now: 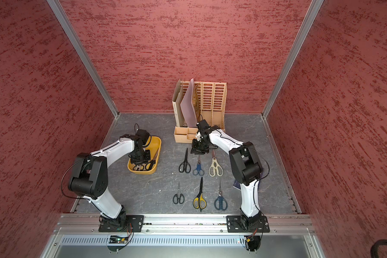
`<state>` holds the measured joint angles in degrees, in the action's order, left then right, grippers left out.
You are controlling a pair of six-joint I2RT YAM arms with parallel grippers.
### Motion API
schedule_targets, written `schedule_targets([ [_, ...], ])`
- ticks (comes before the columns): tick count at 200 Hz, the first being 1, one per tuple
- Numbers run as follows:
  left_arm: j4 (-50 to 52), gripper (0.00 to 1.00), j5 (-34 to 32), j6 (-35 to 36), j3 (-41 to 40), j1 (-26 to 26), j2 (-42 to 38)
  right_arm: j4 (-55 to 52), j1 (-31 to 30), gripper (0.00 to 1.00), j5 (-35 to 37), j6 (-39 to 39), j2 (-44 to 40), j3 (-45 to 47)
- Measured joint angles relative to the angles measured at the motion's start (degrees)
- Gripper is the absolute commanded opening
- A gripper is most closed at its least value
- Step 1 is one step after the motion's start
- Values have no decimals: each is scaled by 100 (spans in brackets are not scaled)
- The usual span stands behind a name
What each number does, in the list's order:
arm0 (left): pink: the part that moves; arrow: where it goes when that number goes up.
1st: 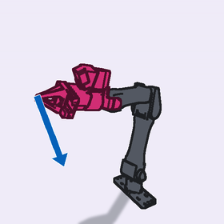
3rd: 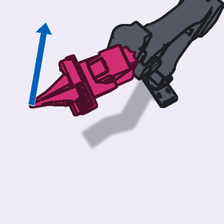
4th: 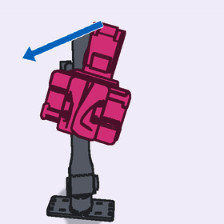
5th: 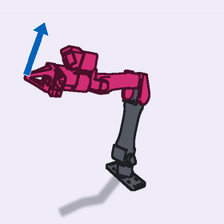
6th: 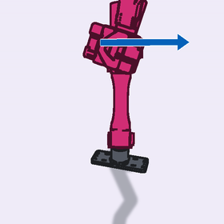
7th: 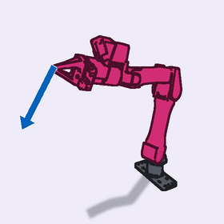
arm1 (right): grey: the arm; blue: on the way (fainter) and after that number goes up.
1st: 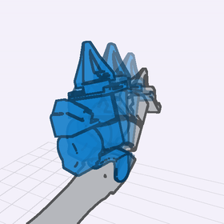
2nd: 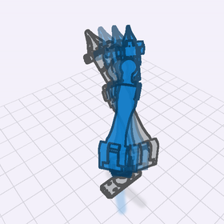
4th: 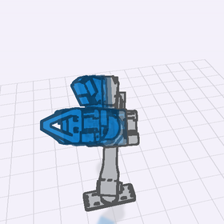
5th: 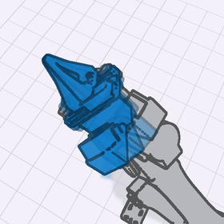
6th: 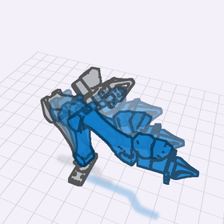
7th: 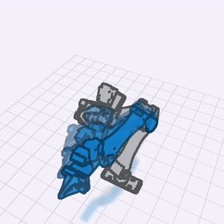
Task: Take the scissors out of the storage box
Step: Pick up the scissors from the storage box.
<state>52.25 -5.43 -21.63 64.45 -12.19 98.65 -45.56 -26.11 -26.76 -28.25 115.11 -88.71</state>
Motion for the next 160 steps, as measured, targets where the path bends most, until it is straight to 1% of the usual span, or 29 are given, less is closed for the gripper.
schedule_targets([
  [32, -155, 28, -35, -92, -61, -70, 337, 2, 0, 29, 0, 0, 0, 4],
  [102, -157, 28, -120, -190, -107, -74, 332, -31, 2, 29, -2, 22, 0, 4],
  [141, -68, 29, -411, -118, -15, -70, 332, -68, 2, 29, -2, 31, 24, 4],
  [160, -94, 29, -420, -59, -15, -28, 334, -87, 2, 29, -2, 52, 33, 4],
])
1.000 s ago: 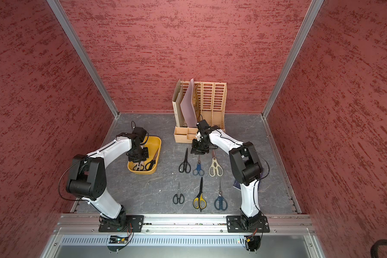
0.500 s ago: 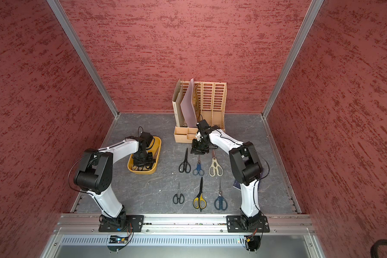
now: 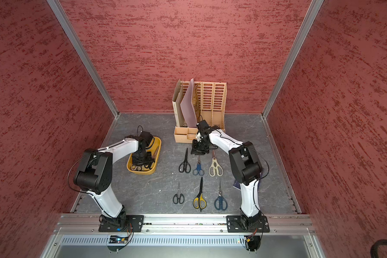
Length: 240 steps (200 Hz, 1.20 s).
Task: Take the scissors out of the storage box
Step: Pick up the scissors from the storage box.
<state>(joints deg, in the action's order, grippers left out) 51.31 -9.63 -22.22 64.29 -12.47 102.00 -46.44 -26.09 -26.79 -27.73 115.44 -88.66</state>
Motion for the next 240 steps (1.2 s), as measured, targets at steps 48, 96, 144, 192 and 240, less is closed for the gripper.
schedule_targets([
  [48, -195, 31, 107, 107, -2, 42, 42, -116, 0, 29, 4, 87, 13, -2],
  [96, -162, 33, 382, 101, 116, 55, 225, -197, 0, 29, 9, 122, 20, -2],
  [144, -20, 33, 490, 72, 376, 68, 243, -232, 0, 29, 44, 122, 20, -2],
  [192, -68, 33, 557, 103, 492, 57, 306, -229, 0, 29, 44, 120, 20, -2],
  [240, -240, 21, 595, 39, 315, 57, 367, -229, 0, 29, 42, 120, 20, -2],
])
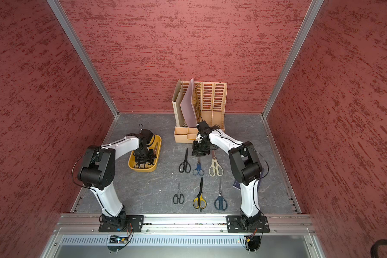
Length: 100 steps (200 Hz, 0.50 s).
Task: Take the scissors out of the storage box
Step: Pick up the scissors from the storage box.
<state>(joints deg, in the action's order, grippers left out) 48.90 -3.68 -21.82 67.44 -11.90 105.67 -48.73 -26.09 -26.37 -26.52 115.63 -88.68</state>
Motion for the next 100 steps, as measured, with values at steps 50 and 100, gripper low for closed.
schedule_targets([
  [50, 42, 13, -35, -85, -15, -11, -9, 2, 0, 29, 0, -2, 0, 0],
  [100, 271, 16, -116, -46, 52, -15, -22, -2, 0, 29, -2, -26, 101, -181],
])
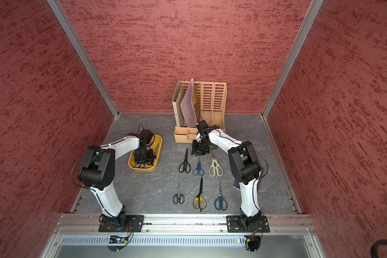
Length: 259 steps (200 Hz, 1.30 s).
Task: Take the scissors out of the storage box
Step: Pick up the scissors from the storage box.
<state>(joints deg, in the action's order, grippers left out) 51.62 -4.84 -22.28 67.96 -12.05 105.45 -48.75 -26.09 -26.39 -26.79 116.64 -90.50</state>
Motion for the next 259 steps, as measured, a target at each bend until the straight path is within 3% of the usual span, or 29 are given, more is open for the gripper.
schedule_targets([
  [33, 153, 8, 4, 39, 0, 22, -90, 2, 0, 29, 0, -59, 9, -11],
  [93, 238, 7, 13, 177, 37, 153, -166, 4, 0, 29, -2, -181, 9, -11],
  [128, 234, 16, 35, 223, 50, 177, -166, 7, 0, 29, -2, -214, 9, -11],
  [191, 76, 13, 138, 210, 50, 254, -166, 4, 0, 29, -2, -212, 9, -11],
  [236, 0, 24, 140, 184, 31, 254, -166, 2, 0, 29, 0, -175, 9, -11],
  [259, -26, 23, 133, 164, -35, 254, -164, 2, 0, 29, 0, -166, 9, -11],
])
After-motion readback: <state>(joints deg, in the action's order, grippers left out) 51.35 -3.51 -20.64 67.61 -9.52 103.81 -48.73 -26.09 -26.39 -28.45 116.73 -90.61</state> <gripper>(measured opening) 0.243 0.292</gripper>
